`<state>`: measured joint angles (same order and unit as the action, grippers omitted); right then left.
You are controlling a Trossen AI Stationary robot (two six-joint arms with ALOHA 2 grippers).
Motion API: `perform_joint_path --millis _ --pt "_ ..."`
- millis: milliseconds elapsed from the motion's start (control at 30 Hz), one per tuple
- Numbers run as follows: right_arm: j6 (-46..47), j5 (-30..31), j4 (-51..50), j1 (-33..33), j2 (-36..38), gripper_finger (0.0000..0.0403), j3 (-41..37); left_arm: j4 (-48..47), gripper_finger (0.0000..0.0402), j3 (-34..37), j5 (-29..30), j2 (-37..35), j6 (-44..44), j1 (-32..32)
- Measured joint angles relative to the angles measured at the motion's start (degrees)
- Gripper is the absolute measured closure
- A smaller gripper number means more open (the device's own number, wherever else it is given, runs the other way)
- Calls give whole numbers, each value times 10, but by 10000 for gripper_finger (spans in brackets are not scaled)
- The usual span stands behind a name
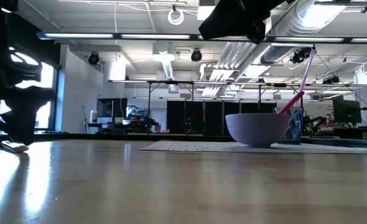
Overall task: Pick & Place Utensil
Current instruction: Put the yellow spoon into the purple bowl
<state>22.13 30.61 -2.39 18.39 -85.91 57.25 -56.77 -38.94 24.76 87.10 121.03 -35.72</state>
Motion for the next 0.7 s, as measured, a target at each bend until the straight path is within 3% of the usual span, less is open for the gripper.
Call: perform_joint_path --millis 300,533,700 --pt "11 0 1 0 0 329 0 91 26 0 18 22 -117 41" --pt "11 0 1 0 0 329 0 145 25 1 77 25 -170 42" --pt "10 0 1 0 0 329 0 239 25 1 110 25 -270 43"
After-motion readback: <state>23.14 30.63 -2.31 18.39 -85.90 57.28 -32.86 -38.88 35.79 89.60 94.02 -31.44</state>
